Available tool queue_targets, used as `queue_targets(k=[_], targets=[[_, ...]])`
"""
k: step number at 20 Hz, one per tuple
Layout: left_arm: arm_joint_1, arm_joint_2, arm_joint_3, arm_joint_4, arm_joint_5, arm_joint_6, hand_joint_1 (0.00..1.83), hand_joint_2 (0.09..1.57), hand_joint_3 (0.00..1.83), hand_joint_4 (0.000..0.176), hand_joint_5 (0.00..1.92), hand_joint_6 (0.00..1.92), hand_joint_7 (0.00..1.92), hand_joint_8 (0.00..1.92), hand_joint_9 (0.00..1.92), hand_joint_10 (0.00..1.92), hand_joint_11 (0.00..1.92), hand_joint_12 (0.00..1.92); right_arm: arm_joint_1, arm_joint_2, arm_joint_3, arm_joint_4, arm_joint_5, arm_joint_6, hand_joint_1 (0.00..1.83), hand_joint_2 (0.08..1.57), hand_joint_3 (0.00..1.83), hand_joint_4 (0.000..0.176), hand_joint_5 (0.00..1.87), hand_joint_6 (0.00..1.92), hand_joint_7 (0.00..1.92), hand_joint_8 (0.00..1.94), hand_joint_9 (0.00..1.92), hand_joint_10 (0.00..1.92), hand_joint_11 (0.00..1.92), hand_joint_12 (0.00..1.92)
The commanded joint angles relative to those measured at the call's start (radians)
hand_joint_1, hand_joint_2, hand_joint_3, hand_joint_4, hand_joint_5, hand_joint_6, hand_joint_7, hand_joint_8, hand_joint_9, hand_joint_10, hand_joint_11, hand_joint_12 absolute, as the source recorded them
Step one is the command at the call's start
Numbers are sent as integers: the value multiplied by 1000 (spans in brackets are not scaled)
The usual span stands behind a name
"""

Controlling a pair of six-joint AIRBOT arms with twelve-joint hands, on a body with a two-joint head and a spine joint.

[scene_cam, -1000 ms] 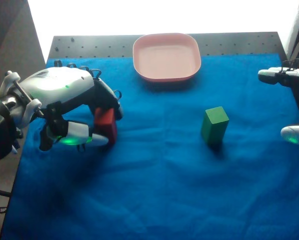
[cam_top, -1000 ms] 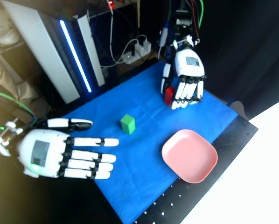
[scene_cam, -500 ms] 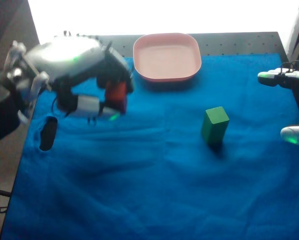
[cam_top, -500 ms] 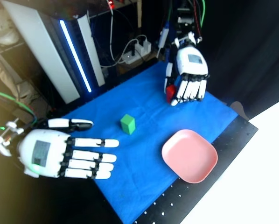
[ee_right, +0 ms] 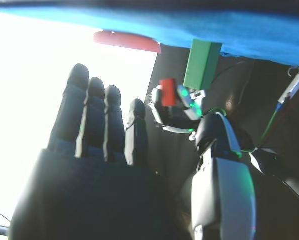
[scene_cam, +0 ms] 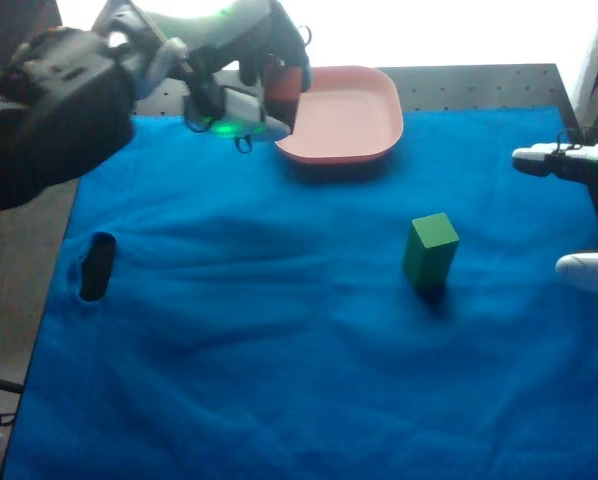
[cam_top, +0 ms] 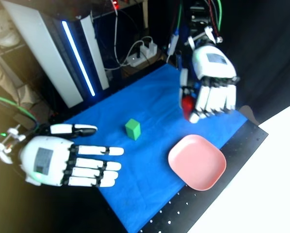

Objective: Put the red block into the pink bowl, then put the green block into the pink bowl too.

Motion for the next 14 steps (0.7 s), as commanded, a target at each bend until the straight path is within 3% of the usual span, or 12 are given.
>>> queue_targets(k=[1, 2, 3, 5, 6, 7, 8, 10, 11, 12, 13, 14], targets=[[-16, -8, 9, -5, -69, 3, 1243, 1058, 2, 1, 1139, 607, 1095, 902, 873, 784, 280, 1668, 11, -2, 10, 34, 118, 6, 598, 1113, 5, 66, 314, 3, 289, 5, 290, 6, 346, 84], [-19, -35, 42, -25, -51, 3, 1243, 1058, 2, 1, 1139, 607, 1095, 902, 873, 784, 280, 1668, 11, -5, 13, 34, 118, 6, 598, 1113, 5, 66, 314, 3, 289, 5, 290, 6, 346, 84], [-25, -64, 80, -47, -30, 3, 1154, 1061, 0, 0, 1119, 710, 958, 1213, 967, 1616, 920, 1891, 11, -8, 16, 34, 118, 6, 598, 1114, 3, 70, 321, 4, 294, 4, 278, 1, 322, 65], [-33, -97, 123, -64, -4, 3, 1144, 1069, 0, 0, 1088, 788, 966, 1319, 1066, 1817, 1107, 1920, 11, -13, 21, 34, 118, 6, 625, 1114, 2, 73, 332, 5, 302, 4, 275, 0, 307, 53], [-35, -104, 133, -67, 1, 3, 1141, 1072, 0, 0, 1080, 803, 909, 1238, 912, 1716, 881, 1921, 11, -15, 22, 34, 118, 6, 623, 1118, 3, 66, 334, 4, 303, 4, 281, 3, 319, 57], [-37, -112, 144, -72, 4, 3, 1141, 1072, 0, 0, 1080, 803, 909, 1238, 912, 1716, 881, 1921, 11, -16, 23, 34, 118, 6, 623, 1118, 3, 66, 334, 4, 303, 4, 281, 3, 319, 57], [-39, -124, 160, -83, 11, 3, 1239, 1097, 0, 0, 1041, 684, 978, 1220, 1042, 1913, 1166, 1921, 12, -18, 25, 33, 118, 6, 634, 1119, 2, 70, 333, 3, 302, 2, 292, 6, 333, 59], [-49, -145, 196, -99, 27, 3, 1248, 1095, 0, 0, 996, 770, 1059, 1039, 1048, 1797, 1132, 1921, 12, -21, 26, 33, 118, 7, 619, 1117, 1, 81, 328, 0, 300, 1, 294, 5, 340, 57], [-55, -155, 214, -102, 37, 3, 1094, 1023, 0, 0, 909, 293, 973, 480, 987, 1668, 1023, 1921, 12, -22, 26, 32, 118, 7, 632, 1116, 0, 84, 333, 2, 304, 2, 302, 7, 347, 57], [-60, -161, 228, -103, 45, 3, 1060, 1007, 0, 0, 936, 89, 1020, 210, 977, 1631, 995, 1921, 12, -23, 27, 32, 118, 7, 636, 1117, 0, 85, 334, 2, 305, 2, 304, 6, 348, 55], [-62, -164, 234, -103, 49, 3, 984, 966, 0, 28, 883, 20, 996, 125, 877, 1435, 868, 1800, 12, -25, 28, 32, 118, 7, 620, 1116, 0, 99, 330, 0, 302, 1, 314, 9, 376, 65], [-69, -171, 249, -103, 56, 3, 959, 944, 0, 30, 862, 4, 987, 86, 855, 1364, 829, 1747, 13, -28, 31, 31, 118, 7, 620, 1114, 0, 102, 328, 0, 300, 0, 320, 10, 382, 66]])
